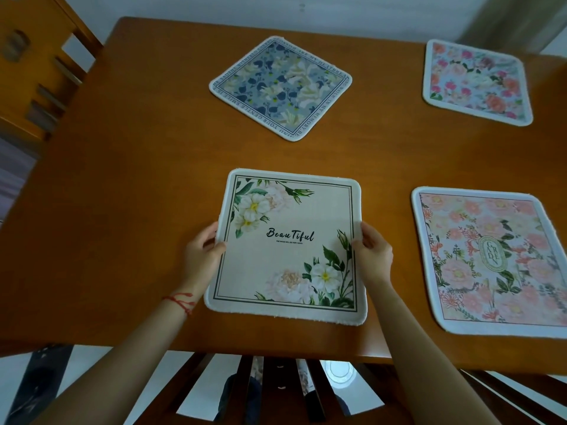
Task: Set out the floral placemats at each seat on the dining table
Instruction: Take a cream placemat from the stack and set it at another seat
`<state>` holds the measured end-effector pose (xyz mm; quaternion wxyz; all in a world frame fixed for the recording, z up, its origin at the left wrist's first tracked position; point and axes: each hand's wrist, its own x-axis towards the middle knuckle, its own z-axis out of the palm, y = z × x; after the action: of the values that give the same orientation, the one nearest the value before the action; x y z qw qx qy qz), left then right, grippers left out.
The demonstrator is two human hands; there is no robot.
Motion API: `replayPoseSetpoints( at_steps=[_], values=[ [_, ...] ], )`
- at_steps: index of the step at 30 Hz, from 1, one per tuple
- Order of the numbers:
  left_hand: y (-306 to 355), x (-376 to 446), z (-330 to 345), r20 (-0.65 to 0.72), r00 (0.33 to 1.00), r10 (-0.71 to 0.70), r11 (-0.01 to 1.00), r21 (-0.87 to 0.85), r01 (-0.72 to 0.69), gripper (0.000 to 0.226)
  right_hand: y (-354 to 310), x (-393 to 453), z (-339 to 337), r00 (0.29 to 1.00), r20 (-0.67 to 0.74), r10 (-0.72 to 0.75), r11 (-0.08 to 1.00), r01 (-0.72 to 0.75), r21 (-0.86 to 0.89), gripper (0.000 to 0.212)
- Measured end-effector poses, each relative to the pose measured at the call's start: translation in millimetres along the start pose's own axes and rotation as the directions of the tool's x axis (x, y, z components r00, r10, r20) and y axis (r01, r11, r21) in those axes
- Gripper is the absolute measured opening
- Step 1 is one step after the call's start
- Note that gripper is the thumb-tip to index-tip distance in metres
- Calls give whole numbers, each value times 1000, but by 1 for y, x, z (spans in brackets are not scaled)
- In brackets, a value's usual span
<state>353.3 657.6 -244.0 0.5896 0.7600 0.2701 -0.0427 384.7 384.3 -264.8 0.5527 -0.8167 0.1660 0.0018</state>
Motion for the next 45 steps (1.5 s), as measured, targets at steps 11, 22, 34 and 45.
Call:
replayPoseSetpoints(
  at_steps=[11, 22, 34, 45],
  values=[
    [-2, 2, -9, -10, 1000, -1, 1000, -15, 1, 47, 0, -6, 3, 1000, -1, -7, 1000, 7, -6, 25],
    [-3, 3, -2, 38, 999, 8, 1000, -2, -8, 47, 2, 0, -6, 1000, -5, 6, 999, -7, -42, 32],
    [-4, -1, 2, 48, 999, 17, 1000, -15, -17, 44, 5, -2, -10, 1000, -16, 3, 999, -4, -48, 31],
    [-10, -4, 2, 46, 998, 50, 999, -9, -49, 41, 6, -1, -10, 999, -15, 35, 999, -35, -27, 32]
  ],
)
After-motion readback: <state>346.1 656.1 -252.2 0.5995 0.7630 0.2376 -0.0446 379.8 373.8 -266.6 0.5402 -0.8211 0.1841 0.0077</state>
